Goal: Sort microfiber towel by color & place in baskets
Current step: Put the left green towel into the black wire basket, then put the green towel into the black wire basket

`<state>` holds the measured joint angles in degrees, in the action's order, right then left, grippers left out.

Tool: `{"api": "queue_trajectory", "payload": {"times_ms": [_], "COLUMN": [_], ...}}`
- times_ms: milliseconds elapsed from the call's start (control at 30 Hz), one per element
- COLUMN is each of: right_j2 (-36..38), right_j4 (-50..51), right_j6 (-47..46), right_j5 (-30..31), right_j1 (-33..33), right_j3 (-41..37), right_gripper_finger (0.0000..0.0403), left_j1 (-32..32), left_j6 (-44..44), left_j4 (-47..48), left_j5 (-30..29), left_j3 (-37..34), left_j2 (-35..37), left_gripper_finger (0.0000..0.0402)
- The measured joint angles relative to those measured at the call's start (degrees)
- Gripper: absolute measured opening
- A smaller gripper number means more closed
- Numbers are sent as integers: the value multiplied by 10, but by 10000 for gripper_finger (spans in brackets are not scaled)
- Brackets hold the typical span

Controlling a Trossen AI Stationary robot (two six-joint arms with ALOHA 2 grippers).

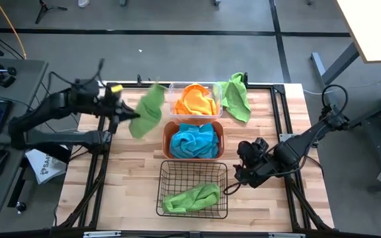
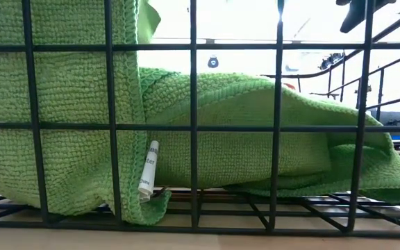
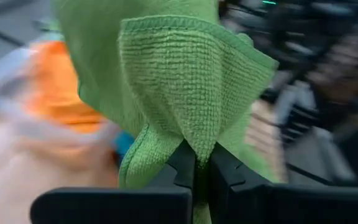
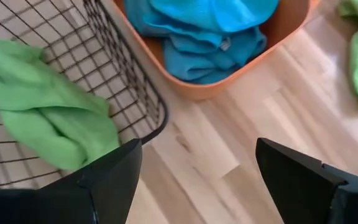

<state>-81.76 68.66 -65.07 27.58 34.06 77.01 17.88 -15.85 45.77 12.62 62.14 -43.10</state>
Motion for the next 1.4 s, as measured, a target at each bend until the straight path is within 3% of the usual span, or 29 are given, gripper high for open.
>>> {"api": "queue_trajectory", "payload": {"times_ms": [267, 467, 633, 733, 967, 1200, 1300, 1400], "right_j2": [5, 31, 55, 68, 105, 133, 133, 133], "right_j4": [32, 87, 98, 98, 102, 122, 112, 57], "right_j6": [46, 103, 163, 177, 189, 77, 17, 31], "right_j5": [3, 22, 29, 30, 49, 107, 108, 77], "right_j1": [-34, -58, -90, -102, -105, -135, -189, -266], "right_j3": [0, 0, 0, 0, 0, 0, -20, -63], "right_gripper_finger": [309, 309, 309, 309, 309, 309, 309, 309], "left_j1": [-283, -357, -358, -350, -349, -323, -285, -223], "left_j6": [-51, -50, -60, -129, -207, -216, -221, -211], "left_j4": [-164, -322, -327, -344, -417, -434, -421, -403], "left_j5": [-5, 94, 75, 48, 135, 159, 159, 157], "left_j3": [2, 3, 3, 3, 3, 3, 3, 3], "left_j2": [-154, -270, -345, -393, -461, -438, -409, -363], "left_gripper_finger": [0, 0, 3, 21, 125, 201, 206, 205]}}
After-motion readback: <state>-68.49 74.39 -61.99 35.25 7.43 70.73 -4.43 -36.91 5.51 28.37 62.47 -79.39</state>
